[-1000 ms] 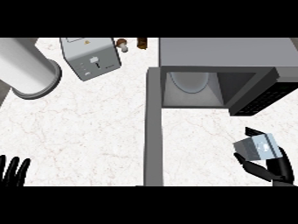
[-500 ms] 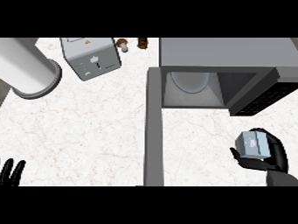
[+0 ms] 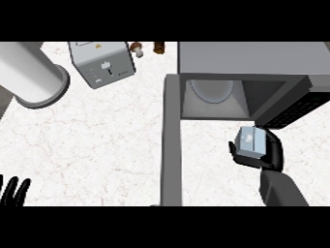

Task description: Pick up the milk, place it into the microwave and close the microwave

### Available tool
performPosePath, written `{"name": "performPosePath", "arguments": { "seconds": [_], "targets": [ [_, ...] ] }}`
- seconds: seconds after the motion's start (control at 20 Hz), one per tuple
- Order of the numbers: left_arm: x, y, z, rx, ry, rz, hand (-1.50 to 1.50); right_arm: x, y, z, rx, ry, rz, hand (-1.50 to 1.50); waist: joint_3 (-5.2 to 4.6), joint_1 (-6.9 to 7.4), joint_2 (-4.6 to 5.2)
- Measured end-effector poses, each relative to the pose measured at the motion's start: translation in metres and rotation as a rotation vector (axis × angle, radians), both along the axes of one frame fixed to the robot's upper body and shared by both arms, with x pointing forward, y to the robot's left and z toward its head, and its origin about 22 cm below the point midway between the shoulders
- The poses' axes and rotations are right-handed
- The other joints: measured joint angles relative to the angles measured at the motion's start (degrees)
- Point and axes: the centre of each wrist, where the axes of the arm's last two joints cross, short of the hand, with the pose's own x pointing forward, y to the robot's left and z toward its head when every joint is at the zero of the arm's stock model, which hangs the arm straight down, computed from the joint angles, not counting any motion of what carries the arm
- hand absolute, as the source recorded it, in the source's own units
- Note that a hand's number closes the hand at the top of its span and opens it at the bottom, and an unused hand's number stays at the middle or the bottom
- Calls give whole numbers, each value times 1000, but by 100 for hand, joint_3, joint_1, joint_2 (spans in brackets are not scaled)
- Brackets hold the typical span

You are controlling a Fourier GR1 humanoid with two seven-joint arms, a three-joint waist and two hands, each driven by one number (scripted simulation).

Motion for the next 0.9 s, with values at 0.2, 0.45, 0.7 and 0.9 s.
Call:
{"name": "performPosePath", "arguments": {
  "seconds": [0.2, 0.45, 0.7, 0.9],
  "targets": [
    [-5, 1, 5, -3, 0, 2, -150, 8, 16, 3, 5, -22, -22, 150, -4, -27, -12],
    [-8, 1, 4, -9, -2, 16, -150, 3, 23, 9, -16, -60, -28, 150, -9, -85, -34],
    [-6, -3, 4, -9, 1, -5, -150, -10, 25, 27, -39, -101, -22, 150, -14, -140, -53],
    [-14, -7, 8, -12, 8, -26, -150, -30, 22, 47, -61, -85, -31, 150, -17, -160, -61]
  ]
}}
